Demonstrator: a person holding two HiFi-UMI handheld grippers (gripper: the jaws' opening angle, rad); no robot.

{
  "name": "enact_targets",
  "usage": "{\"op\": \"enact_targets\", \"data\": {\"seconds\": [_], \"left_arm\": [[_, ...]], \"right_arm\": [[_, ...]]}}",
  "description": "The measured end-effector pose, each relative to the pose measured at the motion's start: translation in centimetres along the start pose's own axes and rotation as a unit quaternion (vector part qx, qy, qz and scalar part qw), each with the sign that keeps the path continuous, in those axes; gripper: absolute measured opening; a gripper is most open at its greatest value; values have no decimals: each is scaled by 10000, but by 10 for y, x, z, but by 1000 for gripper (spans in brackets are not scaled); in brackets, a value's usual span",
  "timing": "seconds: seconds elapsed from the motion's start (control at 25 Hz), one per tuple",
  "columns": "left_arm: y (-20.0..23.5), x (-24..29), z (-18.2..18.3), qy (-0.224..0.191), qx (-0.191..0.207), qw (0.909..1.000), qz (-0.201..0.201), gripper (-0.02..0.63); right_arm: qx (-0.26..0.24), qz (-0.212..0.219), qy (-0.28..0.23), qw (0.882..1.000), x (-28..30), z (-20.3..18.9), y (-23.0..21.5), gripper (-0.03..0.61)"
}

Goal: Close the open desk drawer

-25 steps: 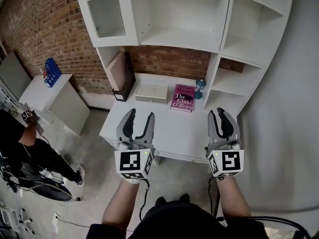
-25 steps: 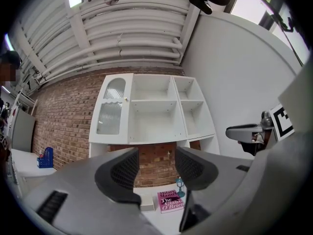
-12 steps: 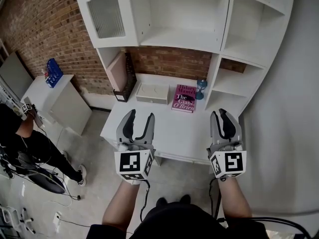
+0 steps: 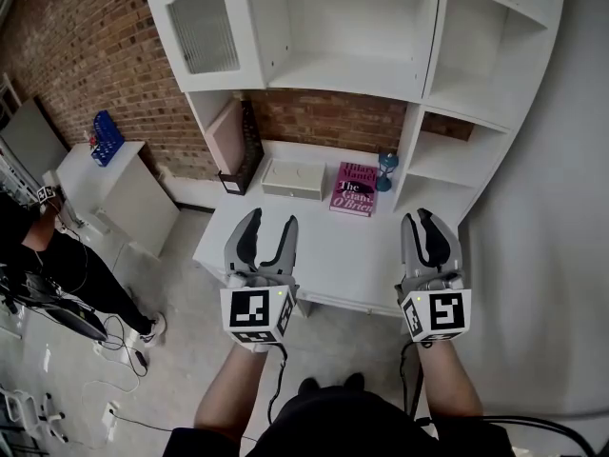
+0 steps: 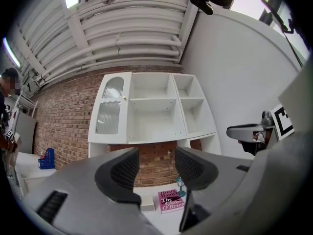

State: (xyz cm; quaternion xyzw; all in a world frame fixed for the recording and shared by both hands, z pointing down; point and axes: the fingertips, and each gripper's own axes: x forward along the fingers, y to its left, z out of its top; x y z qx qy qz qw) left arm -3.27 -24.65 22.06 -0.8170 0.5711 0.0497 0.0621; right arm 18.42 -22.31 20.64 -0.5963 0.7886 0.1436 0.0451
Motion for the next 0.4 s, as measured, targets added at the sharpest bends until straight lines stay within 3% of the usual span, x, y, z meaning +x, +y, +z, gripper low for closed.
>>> {"op": "enact_targets", "data": {"seconds": [0.4], "left_arm": [[-17, 3, -3, 44, 53, 10000, 38, 225]], "right_arm": [[94, 22, -10, 10000, -5, -8, -16, 86]]}}
